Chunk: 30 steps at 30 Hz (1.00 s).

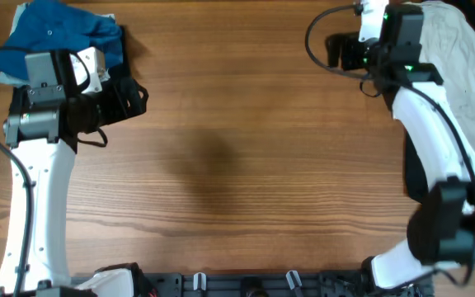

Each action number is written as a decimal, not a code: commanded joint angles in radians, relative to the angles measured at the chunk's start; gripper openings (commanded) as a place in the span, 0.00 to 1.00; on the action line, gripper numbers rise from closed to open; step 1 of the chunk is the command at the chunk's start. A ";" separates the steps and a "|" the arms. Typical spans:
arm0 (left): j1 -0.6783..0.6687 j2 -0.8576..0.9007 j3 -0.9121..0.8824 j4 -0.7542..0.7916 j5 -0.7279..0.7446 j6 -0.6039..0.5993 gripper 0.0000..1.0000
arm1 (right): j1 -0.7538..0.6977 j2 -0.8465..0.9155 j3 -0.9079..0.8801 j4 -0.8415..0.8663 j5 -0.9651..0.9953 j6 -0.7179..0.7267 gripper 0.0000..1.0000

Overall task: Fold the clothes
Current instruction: 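Grasp the white T-shirt with the right gripper and drag it toward center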

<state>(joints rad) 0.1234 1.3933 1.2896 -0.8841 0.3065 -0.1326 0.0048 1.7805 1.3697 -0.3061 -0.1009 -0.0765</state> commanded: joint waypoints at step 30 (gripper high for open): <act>-0.003 0.042 0.012 0.058 -0.065 0.013 0.95 | 0.060 -0.018 -0.022 -0.218 -0.076 0.155 0.04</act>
<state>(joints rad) 0.1234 1.4288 1.2896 -0.8295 0.2977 -0.1326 -0.0555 1.8141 1.3441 -0.5171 -0.0772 0.0715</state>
